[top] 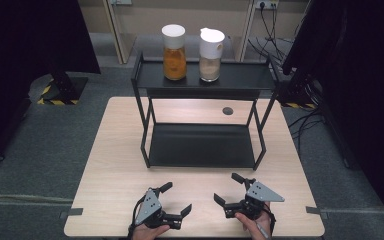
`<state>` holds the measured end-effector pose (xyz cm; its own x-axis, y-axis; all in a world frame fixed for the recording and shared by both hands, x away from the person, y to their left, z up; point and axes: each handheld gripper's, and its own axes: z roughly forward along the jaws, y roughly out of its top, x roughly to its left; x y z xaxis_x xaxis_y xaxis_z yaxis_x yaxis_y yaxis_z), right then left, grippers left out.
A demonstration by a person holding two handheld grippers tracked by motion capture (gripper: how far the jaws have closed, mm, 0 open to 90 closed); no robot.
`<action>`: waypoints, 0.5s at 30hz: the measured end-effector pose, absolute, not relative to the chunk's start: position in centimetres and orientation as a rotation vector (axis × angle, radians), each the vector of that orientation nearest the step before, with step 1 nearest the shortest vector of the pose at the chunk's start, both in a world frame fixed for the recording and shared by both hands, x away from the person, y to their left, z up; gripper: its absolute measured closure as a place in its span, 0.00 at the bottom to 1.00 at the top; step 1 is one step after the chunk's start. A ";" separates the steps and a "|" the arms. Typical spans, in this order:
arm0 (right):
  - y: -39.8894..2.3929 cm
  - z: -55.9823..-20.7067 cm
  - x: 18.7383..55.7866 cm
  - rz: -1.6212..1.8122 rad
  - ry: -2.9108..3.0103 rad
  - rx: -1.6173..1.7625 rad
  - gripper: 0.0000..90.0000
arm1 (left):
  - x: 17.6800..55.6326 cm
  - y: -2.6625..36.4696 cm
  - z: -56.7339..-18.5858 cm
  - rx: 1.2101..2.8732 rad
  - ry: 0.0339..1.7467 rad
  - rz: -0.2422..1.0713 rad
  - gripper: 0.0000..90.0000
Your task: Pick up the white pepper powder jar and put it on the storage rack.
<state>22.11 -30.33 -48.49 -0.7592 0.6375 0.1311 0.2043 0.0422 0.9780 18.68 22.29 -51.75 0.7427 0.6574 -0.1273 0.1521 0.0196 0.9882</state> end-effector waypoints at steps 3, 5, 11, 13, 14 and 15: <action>-30.4 -48.6 22.1 1.771 1.985 0.859 0.01 | 18.6 22.3 -51.7 1.528 0.688 0.444 0.02; -30.4 -48.6 22.1 1.772 1.984 0.861 0.01 | 18.5 22.4 -51.8 1.526 0.683 0.446 0.02; -30.5 -48.6 22.1 1.770 1.978 0.867 0.01 | 18.4 22.3 -51.7 1.528 0.675 0.444 0.02; -30.5 -48.6 22.1 1.770 1.983 0.875 0.01 | 18.4 22.3 -51.8 1.527 0.677 0.444 0.02; -30.5 -48.7 22.1 1.770 1.983 0.875 0.01 | 18.4 22.3 -51.7 1.529 0.677 0.445 0.02; -30.5 -48.7 22.2 1.770 1.984 0.875 0.01 | 18.4 22.3 -51.7 1.529 0.675 0.446 0.02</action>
<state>22.18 -30.50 -48.70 -0.7523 0.6423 0.1464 0.2184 0.0335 0.9753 18.40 22.32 -51.74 0.7465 0.6543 -0.1214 0.1454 0.0178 0.9892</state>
